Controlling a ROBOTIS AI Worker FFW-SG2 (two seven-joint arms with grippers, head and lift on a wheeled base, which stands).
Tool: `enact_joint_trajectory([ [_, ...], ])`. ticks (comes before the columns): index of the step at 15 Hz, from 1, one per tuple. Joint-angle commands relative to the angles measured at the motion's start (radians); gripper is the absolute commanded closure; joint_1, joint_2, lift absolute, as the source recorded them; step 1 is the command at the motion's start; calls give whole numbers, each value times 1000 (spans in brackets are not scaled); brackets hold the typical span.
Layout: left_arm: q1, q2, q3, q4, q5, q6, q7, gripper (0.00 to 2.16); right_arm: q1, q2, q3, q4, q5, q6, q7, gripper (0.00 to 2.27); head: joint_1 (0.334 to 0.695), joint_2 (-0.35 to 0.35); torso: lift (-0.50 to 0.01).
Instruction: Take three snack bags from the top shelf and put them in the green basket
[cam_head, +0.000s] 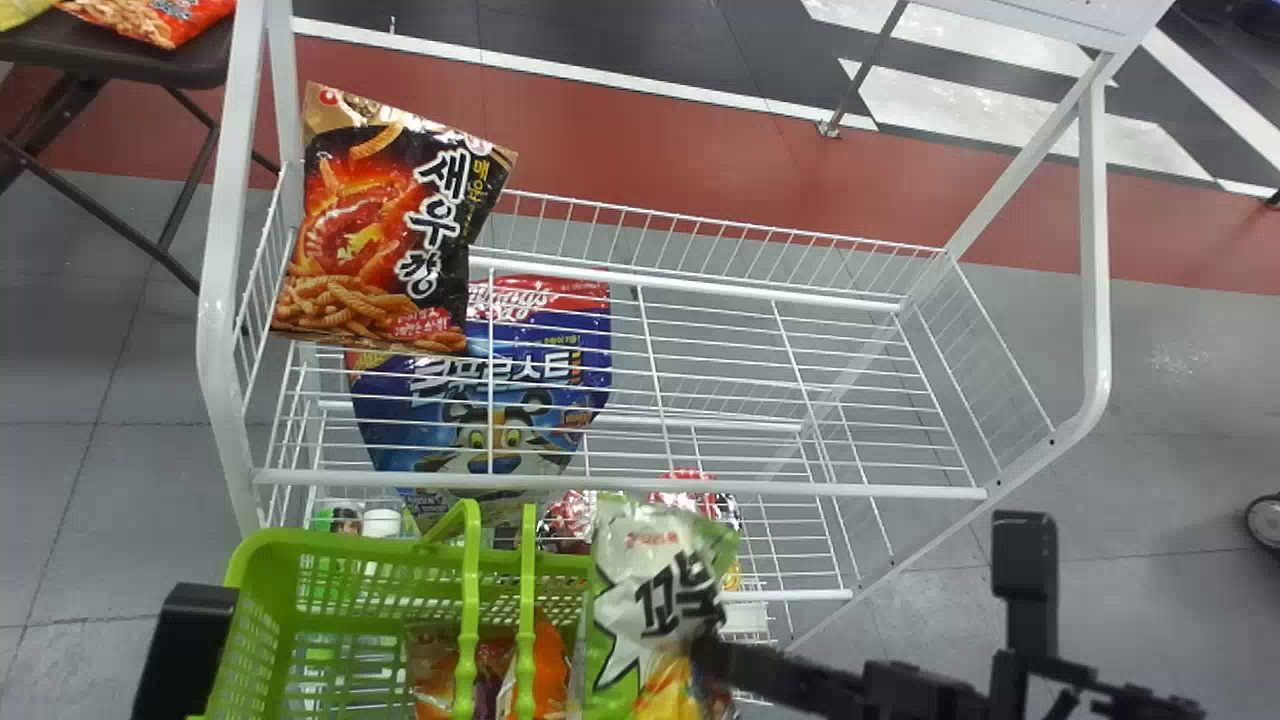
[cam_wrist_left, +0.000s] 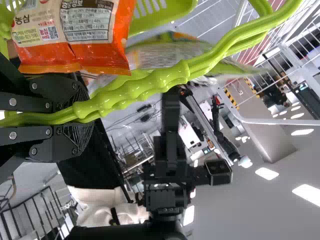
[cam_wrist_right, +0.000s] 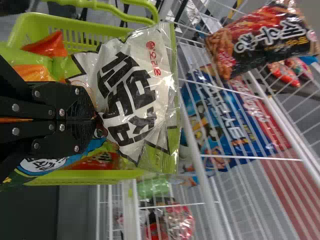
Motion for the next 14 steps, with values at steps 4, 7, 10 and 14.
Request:
enact_joint_trajectory([
  [4, 0, 1, -46, -2, -9, 5, 17, 1872, 1, -8, 134, 171, 0, 6, 37, 2246, 695, -350, -36],
  [7, 6, 9, -69, -16, -16, 14, 22, 1872, -30, -11, 244, 266, 64, -33, -3, 2243, 695, -350, -36],
  [10, 25, 13, -66, -32, -16, 11, 19, 1872, -7, -40, 377, 344, 165, -419, -146, 2243, 695, -350, -36],
  [14, 46, 13, -43, -45, -16, 5, 5, 1872, 55, -92, 470, 318, 244, -671, -286, 2223, 695, -350, -36],
])
